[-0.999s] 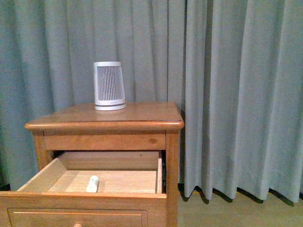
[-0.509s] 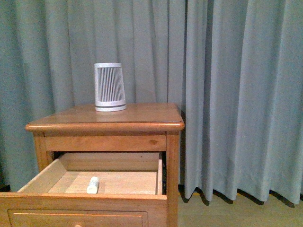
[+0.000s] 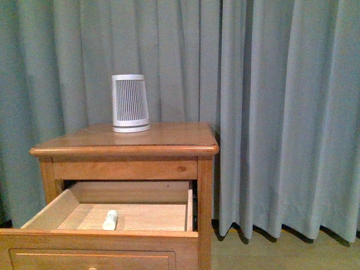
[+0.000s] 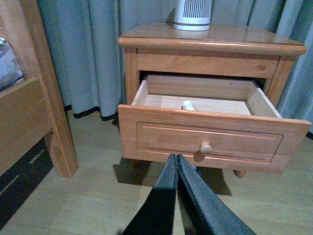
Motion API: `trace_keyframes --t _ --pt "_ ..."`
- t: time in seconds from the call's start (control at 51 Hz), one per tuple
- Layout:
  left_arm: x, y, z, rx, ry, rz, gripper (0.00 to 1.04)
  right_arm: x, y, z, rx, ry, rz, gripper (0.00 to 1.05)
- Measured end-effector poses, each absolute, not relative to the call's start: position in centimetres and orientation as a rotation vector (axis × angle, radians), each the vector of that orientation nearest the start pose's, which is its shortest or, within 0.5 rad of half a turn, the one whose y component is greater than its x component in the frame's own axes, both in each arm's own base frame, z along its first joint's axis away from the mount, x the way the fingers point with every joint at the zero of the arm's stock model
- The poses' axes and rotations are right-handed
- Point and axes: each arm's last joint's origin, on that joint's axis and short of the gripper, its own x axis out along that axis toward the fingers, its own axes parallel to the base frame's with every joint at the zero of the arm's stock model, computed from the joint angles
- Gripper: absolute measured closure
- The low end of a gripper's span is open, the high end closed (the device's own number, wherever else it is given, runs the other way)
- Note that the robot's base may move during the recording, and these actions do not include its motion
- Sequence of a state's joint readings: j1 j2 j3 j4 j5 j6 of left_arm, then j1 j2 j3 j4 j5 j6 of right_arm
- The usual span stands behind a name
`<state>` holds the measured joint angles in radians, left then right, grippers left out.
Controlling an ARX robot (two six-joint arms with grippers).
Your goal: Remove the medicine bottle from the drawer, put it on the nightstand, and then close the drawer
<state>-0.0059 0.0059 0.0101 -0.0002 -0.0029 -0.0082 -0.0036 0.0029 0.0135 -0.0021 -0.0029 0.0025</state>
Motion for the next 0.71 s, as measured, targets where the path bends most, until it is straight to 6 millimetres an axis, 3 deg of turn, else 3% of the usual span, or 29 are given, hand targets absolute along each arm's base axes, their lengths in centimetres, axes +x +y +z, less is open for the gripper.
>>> trace_keyframes --t 0.098,0.196,0.411,0.705 --pt "9.74 -0.05 16.65 -0.008 -0.004 -0.003 0.67 9.70 -0.03 16.77 0.002 -0.009 -0.001 0.07" --pt "9.74 -0.05 16.65 -0.008 -0.004 -0.003 0.42 9.70 -0.03 16.77 0.002 -0.009 -0.001 0.07" --pt "9.74 -0.05 16.65 -0.007 -0.004 -0.006 0.07 9.70 -0.04 16.77 0.002 -0.009 -0.004 0.07" --pt "9.74 -0.05 16.66 -0.005 -0.006 -0.005 0.07 9.70 -0.03 16.77 0.002 -0.009 -0.003 0.07"
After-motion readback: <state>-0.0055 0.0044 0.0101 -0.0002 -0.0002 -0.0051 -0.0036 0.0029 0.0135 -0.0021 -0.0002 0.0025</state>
